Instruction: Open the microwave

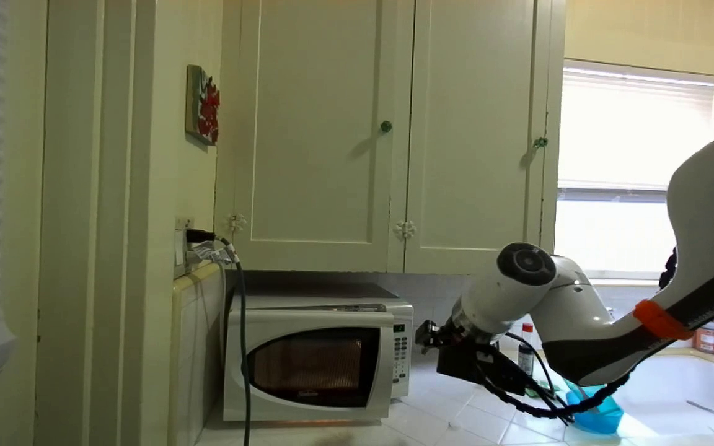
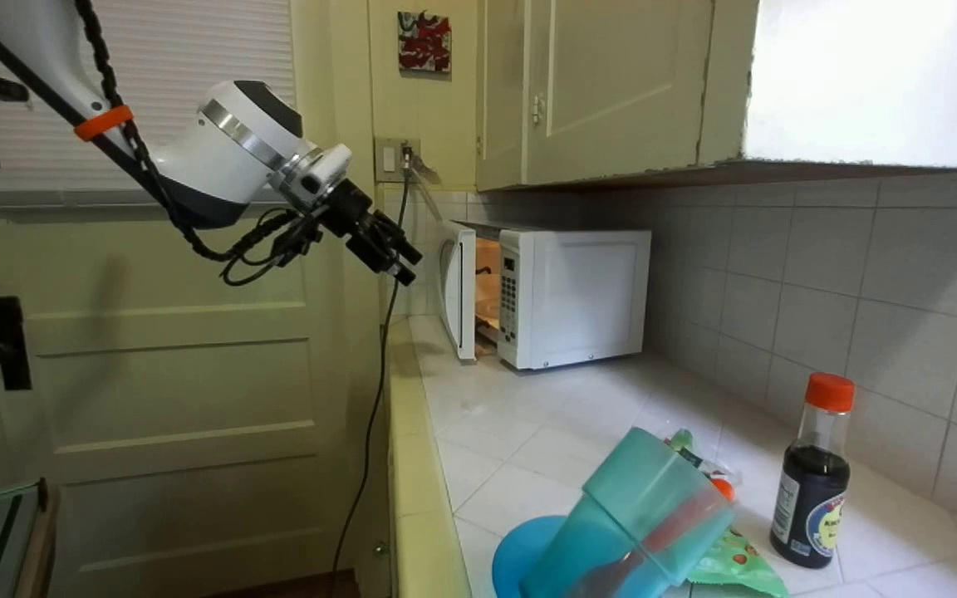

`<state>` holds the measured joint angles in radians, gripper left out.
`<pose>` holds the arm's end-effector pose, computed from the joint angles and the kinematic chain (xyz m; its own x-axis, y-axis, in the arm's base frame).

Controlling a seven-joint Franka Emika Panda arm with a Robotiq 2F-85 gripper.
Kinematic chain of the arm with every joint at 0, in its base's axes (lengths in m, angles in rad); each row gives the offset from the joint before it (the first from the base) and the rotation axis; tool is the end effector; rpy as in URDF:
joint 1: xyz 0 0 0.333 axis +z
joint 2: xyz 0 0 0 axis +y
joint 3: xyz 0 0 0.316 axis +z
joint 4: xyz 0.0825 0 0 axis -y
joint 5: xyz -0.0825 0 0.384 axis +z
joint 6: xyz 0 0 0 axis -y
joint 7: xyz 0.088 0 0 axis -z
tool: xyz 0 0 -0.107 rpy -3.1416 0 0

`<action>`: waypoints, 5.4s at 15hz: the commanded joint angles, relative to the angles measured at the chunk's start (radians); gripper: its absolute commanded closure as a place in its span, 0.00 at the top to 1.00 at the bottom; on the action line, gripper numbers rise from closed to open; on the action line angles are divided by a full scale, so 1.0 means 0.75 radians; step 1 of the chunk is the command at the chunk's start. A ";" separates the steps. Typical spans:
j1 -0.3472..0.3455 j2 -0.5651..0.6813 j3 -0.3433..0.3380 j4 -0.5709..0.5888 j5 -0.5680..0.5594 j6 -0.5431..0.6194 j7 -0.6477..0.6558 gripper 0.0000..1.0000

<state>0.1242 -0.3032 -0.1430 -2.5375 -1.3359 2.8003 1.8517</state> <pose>0.4479 0.0368 0.4167 0.4608 -0.5146 0.7231 -0.5597 -0.8008 -0.2133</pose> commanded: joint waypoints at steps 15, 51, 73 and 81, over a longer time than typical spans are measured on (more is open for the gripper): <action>-0.007 -0.051 -0.240 -0.057 -0.085 0.322 -0.891 1.00; 0.966 0.521 -1.519 0.208 -0.620 1.399 -0.586 1.00; 0.994 0.939 -1.422 1.192 -1.517 1.791 0.578 1.00; 0.784 0.873 -1.106 1.210 -1.552 1.527 0.458 1.00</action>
<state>0.7732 0.3974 -1.0654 -1.6335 -2.4599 3.9943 2.2184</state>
